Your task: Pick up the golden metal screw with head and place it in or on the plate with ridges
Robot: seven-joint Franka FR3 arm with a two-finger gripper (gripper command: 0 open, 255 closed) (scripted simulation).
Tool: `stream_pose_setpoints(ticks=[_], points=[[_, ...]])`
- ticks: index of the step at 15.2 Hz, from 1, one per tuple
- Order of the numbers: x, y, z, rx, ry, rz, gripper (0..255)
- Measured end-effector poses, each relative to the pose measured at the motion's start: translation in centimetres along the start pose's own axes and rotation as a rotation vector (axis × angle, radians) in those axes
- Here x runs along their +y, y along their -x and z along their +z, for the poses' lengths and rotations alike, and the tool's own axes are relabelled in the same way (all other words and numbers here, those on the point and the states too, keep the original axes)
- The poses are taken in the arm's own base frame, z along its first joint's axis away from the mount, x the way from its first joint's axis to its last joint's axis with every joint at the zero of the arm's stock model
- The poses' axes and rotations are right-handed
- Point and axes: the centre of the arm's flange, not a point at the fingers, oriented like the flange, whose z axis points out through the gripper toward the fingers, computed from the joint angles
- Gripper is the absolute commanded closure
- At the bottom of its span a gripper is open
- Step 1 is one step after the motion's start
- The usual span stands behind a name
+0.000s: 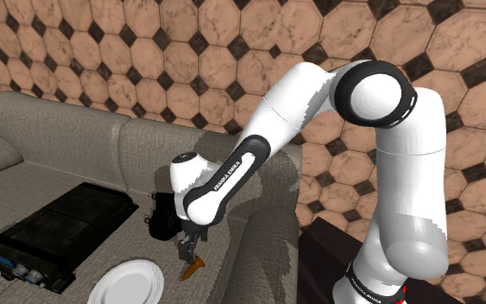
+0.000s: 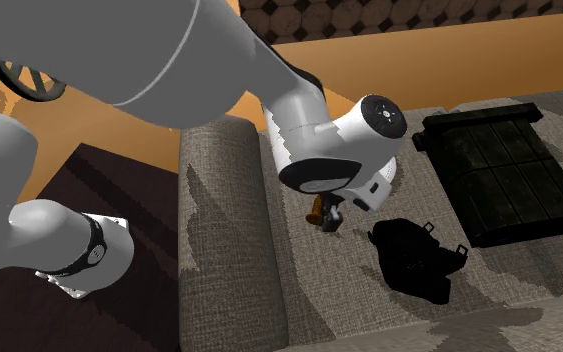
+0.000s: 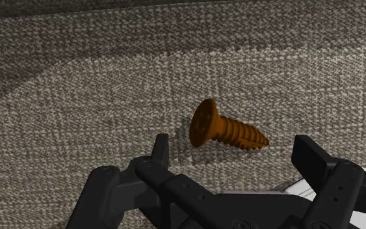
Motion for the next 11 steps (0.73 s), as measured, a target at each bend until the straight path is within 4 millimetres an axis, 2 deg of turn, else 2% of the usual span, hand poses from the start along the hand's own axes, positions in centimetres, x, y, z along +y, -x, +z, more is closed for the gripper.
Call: stream_pose_setpoints(ticks=[3,8,11], points=[[-0.6,-1.0,1.9,0.000,0.000,-0.013,0],[-0.4,-1.1,4.5,0.001,0.001,-0.014,0],[-0.5,-1.1,5.2,0.001,0.001,-0.014,0]])
